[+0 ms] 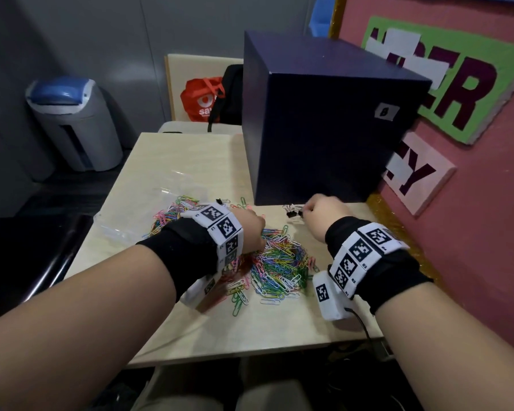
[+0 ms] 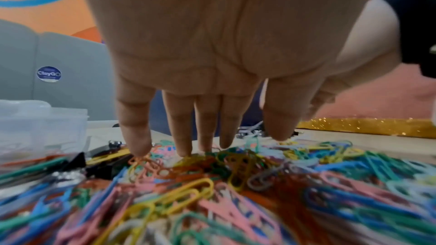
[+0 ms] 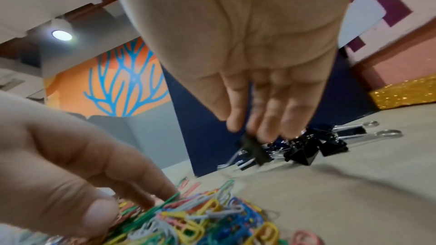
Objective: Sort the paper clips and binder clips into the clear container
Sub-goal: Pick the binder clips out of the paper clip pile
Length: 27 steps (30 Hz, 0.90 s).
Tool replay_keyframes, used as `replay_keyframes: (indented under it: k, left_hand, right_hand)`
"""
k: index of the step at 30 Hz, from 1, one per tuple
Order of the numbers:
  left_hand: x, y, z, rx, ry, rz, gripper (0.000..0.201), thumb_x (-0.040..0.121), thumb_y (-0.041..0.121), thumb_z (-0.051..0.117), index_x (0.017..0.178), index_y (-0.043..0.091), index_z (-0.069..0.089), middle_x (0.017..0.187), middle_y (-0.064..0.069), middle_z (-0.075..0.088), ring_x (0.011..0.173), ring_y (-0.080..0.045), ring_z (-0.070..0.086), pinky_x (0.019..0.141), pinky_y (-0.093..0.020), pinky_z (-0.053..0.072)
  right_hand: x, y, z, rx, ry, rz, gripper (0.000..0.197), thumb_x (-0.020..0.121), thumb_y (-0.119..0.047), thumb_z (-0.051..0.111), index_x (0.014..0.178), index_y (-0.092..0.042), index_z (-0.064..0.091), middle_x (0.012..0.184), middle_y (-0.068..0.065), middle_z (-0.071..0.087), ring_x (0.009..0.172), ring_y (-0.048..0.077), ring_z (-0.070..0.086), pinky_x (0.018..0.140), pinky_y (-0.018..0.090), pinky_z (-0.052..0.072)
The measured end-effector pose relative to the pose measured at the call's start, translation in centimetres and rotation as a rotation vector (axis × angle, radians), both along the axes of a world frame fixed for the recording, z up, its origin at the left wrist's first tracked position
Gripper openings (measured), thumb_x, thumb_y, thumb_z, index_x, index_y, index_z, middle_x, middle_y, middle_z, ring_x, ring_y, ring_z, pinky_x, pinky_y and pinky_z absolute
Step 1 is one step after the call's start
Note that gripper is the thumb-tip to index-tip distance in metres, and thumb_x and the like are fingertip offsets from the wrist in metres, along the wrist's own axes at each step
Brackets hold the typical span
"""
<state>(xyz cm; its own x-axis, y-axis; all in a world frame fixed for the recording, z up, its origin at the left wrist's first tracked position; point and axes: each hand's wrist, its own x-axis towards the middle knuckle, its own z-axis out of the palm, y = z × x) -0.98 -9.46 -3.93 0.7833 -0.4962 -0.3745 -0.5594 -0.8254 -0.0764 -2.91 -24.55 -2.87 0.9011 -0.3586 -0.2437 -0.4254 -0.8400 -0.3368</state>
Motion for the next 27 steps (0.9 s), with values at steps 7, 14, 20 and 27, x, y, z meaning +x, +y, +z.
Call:
replay_keyframes:
  k: [7,14,20,27]
  left_hand:
    - [-0.3,0.9,-0.2,-0.036,0.068,-0.033,0.046,0.094,0.043,0.049,0.132,0.018,0.055,0.125,-0.004,0.060,0.112,-0.025,0.059,0.095,-0.038,0.051]
    - [-0.3,1.5,-0.6,-0.065,0.066,-0.085,0.044,0.092,0.037,0.051,0.132,0.020,0.055,0.128,-0.005,0.058,0.114,-0.026,0.058,0.097,-0.040,0.049]
    - [-0.2,1.5,-0.6,-0.044,0.051,-0.094,0.046,0.093,0.037,0.051,0.134,0.017,0.054,0.133,-0.005,0.055,0.118,-0.027,0.055,0.099,-0.040,0.047]
    - [1.0,0.9,-0.2,-0.122,-0.007,0.021,0.037,0.093,0.030,0.051,0.128,0.021,0.058,0.128,-0.005,0.057,0.115,-0.025,0.057,0.097,-0.036,0.049]
  right_hand:
    - [0.4,2.6,-0.4,-0.278,0.299,0.254,0.048,0.098,-0.010,0.039,0.146,-0.014,0.038,0.149,0.013,0.031,0.133,0.031,0.040,0.107,0.042,0.042]
    - [0.4,2.9,-1.2,-0.149,-0.004,0.355,0.036,0.094,-0.026,0.054,0.130,-0.023,0.054,0.134,0.004,0.042,0.111,0.023,0.056,0.094,0.031,0.048]
    - [0.6,3.9,-0.9,-0.248,0.041,0.515,0.033,0.088,-0.032,0.061,0.119,-0.024,0.059,0.125,0.005,0.051,0.111,0.022,0.056,0.092,0.030,0.045]
    - [0.5,2.5,0.0,-0.214,-0.049,0.391,0.012,0.086,-0.029,0.060,0.096,-0.023,0.062,0.106,0.003,0.058,0.091,0.019,0.056,0.079,0.030,0.048]
